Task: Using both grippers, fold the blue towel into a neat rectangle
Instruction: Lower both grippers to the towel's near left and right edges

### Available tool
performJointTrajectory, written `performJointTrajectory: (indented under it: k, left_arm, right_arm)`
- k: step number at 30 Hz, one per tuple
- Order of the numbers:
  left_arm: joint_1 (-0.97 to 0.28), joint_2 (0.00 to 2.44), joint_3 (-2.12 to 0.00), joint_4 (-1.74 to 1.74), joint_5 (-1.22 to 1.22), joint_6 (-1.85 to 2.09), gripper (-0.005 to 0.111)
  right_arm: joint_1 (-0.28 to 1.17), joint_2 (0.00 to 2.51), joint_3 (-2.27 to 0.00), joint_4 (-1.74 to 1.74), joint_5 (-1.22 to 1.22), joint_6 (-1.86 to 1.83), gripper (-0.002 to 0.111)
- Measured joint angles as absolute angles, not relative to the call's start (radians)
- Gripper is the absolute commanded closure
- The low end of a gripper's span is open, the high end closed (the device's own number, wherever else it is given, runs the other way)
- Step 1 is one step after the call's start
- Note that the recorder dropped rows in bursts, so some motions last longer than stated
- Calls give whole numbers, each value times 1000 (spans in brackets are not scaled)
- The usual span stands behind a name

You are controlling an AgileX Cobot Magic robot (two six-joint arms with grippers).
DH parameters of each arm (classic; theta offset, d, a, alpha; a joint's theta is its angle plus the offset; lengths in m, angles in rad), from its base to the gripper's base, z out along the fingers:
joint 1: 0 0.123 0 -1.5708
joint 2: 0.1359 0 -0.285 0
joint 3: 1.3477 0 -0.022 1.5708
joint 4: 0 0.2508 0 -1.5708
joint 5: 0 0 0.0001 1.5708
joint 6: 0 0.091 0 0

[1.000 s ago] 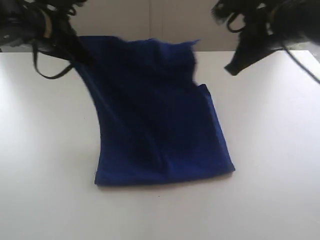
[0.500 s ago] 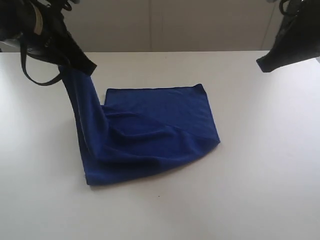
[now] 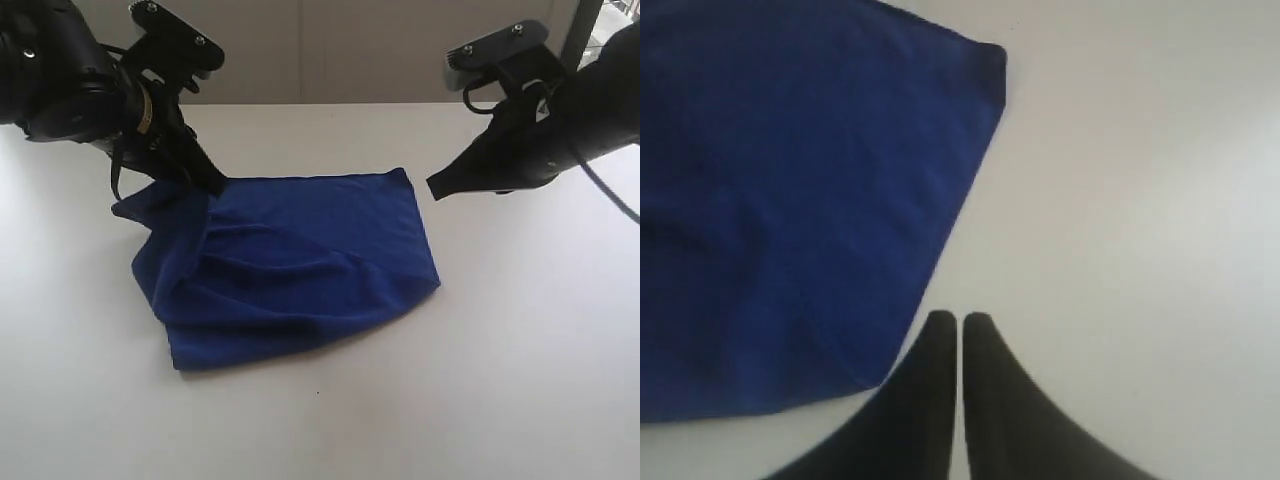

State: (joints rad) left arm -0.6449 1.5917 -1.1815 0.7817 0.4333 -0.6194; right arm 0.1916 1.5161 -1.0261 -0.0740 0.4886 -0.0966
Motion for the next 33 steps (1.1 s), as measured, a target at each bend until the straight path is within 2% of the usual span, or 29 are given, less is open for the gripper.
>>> performJointTrajectory:
  k: [2,3,9,12,15,17,22,33]
  left_arm:
    - [-643,1601,-1182,783,432,-624,36]
    - [-639,1614,-1182,788,432,-624,35]
    - [-631,1621,-1182,794,430,-624,43]
    - [-631,1593,-1182,798,480,-624,65]
    - [-631,1588,-1182,798,568,-624,94]
    - [-627,1588,-1182,798,607,-624,107]
    - [-583,1586,-1145,782,604,-673,107]
    - [-581,1586,-1037,736,559,-712,107]
  right_arm:
    - [192,1539,-1026,-48,476,-97,88]
    - [192,1559,-1026,-37,464,-98,86]
    - [192,1643,-1026,90,437,-166,84]
    - [192,1706,-1026,236,436,-280,84]
    - [192,1744,-1026,318,433,-350,84]
    - [192,1756,-1026,355,427,-391,84]
    - [192,1782,-1026,368,404,-426,84]
    - [192,1862,-1026,379,417,-436,84]
